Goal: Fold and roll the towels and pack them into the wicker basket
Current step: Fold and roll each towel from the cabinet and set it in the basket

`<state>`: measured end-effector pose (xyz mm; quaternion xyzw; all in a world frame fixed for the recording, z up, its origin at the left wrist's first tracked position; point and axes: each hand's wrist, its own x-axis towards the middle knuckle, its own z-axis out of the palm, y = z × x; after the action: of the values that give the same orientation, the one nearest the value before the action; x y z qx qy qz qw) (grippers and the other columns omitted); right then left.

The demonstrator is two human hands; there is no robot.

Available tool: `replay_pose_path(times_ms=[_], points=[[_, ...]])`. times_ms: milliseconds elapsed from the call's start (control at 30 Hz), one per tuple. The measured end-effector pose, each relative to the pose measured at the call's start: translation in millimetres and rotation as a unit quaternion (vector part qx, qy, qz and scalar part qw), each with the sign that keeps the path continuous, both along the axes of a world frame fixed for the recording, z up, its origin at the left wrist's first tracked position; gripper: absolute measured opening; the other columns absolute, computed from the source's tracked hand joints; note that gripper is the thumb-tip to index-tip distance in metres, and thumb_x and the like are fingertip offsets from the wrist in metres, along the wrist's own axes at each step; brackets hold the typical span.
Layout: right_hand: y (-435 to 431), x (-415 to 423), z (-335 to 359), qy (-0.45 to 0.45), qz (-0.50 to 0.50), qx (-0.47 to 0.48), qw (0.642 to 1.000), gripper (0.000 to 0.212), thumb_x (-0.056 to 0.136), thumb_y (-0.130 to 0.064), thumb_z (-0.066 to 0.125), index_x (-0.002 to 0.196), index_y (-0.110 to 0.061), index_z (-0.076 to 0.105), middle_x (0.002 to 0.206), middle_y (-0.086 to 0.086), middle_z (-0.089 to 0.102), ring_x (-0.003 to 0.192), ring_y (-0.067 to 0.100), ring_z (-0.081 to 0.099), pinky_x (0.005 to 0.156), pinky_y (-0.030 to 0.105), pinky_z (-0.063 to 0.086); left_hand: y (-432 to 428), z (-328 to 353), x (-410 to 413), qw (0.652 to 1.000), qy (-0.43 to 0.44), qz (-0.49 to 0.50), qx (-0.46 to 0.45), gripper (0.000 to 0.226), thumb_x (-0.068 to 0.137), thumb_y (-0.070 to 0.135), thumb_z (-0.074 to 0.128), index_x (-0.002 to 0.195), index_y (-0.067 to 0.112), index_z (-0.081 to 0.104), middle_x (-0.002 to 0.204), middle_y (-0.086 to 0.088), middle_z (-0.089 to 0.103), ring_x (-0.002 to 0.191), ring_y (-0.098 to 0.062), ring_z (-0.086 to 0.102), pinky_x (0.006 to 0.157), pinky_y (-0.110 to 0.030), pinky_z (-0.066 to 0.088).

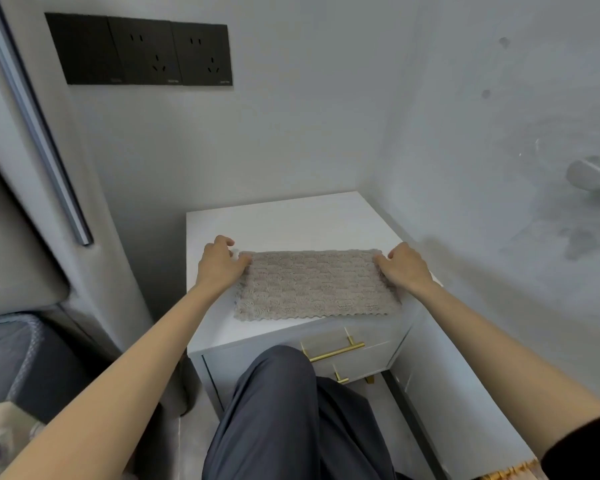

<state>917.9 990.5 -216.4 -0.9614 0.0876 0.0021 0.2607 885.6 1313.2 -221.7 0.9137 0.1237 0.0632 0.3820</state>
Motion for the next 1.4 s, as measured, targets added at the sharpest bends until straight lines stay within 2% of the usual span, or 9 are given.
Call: replay_pose_path(times_ms=[100,200,267,333,400,633,1133,1267,1400], points=[[-2,-11,3,0.061,0.011,-0.032,0.998,0.047,0.095,-0.044,0.041,0.06,-0.013,0.039,0.061,0.004,0.047,0.058,0.024,0.05,0.057,0.028,0.04,-3,2,-6,0.998,0.061,-0.014,-0.006,0.058,0.092,0.033,0.059,0.134,-0.002,0.038,0.118,-0.016,0.057,0.103,-0.029,0.057,0.076,-0.031,0.042],[-2,-19,9,0.089,0.014,-0.014,0.996,0.043,0.094,-0.041,0.045,0.064,-0.01,0.049,0.066,0.006,0.055,0.065,0.026,0.058,0.058,0.03,0.049,-5,1,-8,0.995,0.099,-0.008,-0.026,0.061,0.092,0.034,0.057,0.126,-0.015,0.044,0.072,-0.006,0.048,0.067,-0.02,0.05,0.055,-0.027,0.035],[-2,-23,11,0.076,0.01,0.002,0.997,0.041,0.092,-0.035,0.049,0.059,-0.011,0.045,0.06,0.005,0.053,0.062,0.026,0.057,0.058,0.03,0.049,-6,-2,-8,0.995,0.102,-0.004,-0.018,0.042,0.092,0.03,0.057,0.094,-0.012,0.059,0.057,-0.001,0.034,0.052,-0.015,0.035,0.048,-0.026,0.026],[-3,-24,11,0.055,0.01,0.008,0.998,0.043,0.092,-0.028,0.05,0.053,-0.013,0.038,0.053,0.004,0.046,0.057,0.026,0.052,0.062,0.032,0.047,-7,-2,-10,0.994,0.105,-0.009,-0.005,0.041,0.093,0.026,0.056,0.057,0.009,0.043,0.052,0.0,0.031,0.048,-0.015,0.031,0.049,-0.026,0.023],[-2,-26,10,0.031,0.017,0.011,0.999,0.046,0.094,-0.022,0.048,0.052,-0.014,0.031,0.05,0.003,0.038,0.056,0.024,0.045,0.062,0.032,0.04,-9,-1,-10,0.995,0.1,-0.025,0.005,0.047,0.095,0.023,0.052,0.053,0.013,0.032,0.051,-0.002,0.031,0.049,-0.016,0.031,0.051,-0.027,0.024],[-2,-28,0,-0.017,-0.007,0.019,1.0,0.031,0.101,-0.033,0.038,0.098,-0.004,0.049,0.094,0.013,0.059,0.091,0.032,0.055,0.074,0.037,0.042,-17,2,-7,0.998,0.048,-0.021,-0.019,0.023,0.102,0.025,0.038,0.088,0.007,0.037,0.072,-0.003,0.042,0.065,-0.018,0.039,0.054,-0.031,0.029],[1,-36,-16,-0.063,0.026,-0.037,0.997,0.027,0.102,-0.033,0.035,0.093,-0.009,0.042,0.085,0.014,0.059,0.08,0.034,0.055,0.062,0.035,0.037,-10,-12,-10,0.995,0.032,-0.04,0.087,0.022,0.102,0.029,0.036,0.096,0.008,0.036,0.082,-0.009,0.052,0.068,-0.022,0.048,0.061,-0.034,0.036],[1,-44,-14,-0.105,0.029,-0.113,0.988,0.02,0.101,-0.026,0.039,0.102,-0.006,0.042,0.089,0.014,0.061,0.079,0.032,0.055,0.06,0.035,0.039,-14,-3,-18,0.987,0.039,-0.007,0.155,0.032,0.1,0.03,0.042,0.117,0.002,0.039,0.106,-0.016,0.055,0.088,-0.031,0.056,0.068,-0.038,0.043],[20,-48,-8,-0.194,0.065,-0.187,0.961,0.02,0.096,-0.016,0.042,0.112,-0.008,0.051,0.109,0.009,0.055,0.101,0.026,0.049,0.073,0.036,0.042,-35,3,-22,0.964,-0.066,-0.035,0.256,0.041,0.099,0.025,0.041,0.135,0.005,0.042,0.133,-0.016,0.042,0.118,-0.031,0.043,0.092,-0.04,0.042]])
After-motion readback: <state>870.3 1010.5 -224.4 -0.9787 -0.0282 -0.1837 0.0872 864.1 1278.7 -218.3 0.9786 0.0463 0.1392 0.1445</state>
